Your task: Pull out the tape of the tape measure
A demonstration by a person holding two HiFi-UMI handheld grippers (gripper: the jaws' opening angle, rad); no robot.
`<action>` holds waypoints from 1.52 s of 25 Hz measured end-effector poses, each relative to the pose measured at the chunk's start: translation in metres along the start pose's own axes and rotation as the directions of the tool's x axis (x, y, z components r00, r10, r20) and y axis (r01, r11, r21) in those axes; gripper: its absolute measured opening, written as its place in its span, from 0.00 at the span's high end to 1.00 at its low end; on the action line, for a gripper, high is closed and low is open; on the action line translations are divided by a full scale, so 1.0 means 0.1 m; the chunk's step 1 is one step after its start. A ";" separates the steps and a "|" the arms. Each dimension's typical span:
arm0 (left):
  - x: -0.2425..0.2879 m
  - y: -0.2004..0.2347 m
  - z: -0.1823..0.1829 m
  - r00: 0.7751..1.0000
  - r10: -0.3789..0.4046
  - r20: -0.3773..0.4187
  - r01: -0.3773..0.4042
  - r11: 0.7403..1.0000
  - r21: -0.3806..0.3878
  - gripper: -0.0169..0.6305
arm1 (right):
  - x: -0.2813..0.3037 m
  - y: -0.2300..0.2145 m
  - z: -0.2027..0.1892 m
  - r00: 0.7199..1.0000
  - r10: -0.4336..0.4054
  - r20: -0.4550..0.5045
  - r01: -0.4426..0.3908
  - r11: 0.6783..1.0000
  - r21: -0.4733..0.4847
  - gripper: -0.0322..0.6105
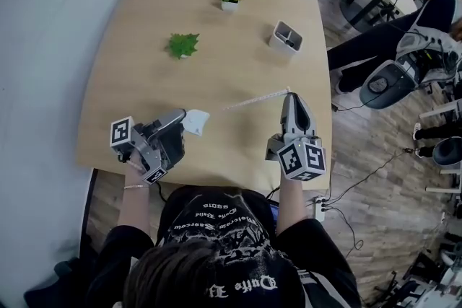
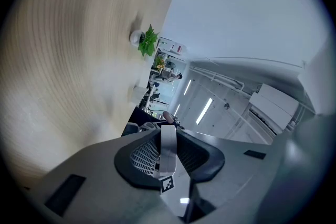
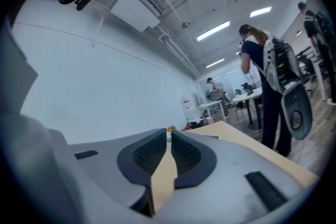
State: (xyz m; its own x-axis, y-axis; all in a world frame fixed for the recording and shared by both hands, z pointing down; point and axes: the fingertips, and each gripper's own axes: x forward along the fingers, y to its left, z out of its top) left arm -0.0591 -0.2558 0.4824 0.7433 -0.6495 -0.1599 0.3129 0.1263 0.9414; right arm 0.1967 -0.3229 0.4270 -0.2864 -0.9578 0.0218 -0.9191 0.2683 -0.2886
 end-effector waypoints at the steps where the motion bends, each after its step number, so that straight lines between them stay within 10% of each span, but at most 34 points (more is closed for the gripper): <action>1: 0.00 0.00 0.00 1.000 0.001 -0.002 -0.001 1.000 -0.001 0.84 | -0.01 -0.08 0.03 1.000 -0.026 0.010 0.026 1.000 0.009 0.90; 15: -0.14 0.03 0.04 1.000 0.004 0.028 -0.003 1.000 -0.031 0.84 | -0.13 -0.80 0.37 0.968 -0.229 0.100 0.225 0.973 0.057 0.90; 38: -0.11 0.02 0.14 0.999 -0.021 0.044 0.023 0.999 -0.042 0.84 | -0.01 -0.60 0.24 0.990 -0.120 0.080 0.110 0.988 0.110 0.90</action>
State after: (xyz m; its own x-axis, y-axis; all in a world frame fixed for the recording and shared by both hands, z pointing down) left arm -0.0750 -0.2588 0.4901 0.7099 -0.6842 -0.1668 0.3548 0.1429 0.9240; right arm 0.2582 -0.3407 0.4213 -0.1517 -0.9882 -0.0209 -0.9096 0.1479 -0.3884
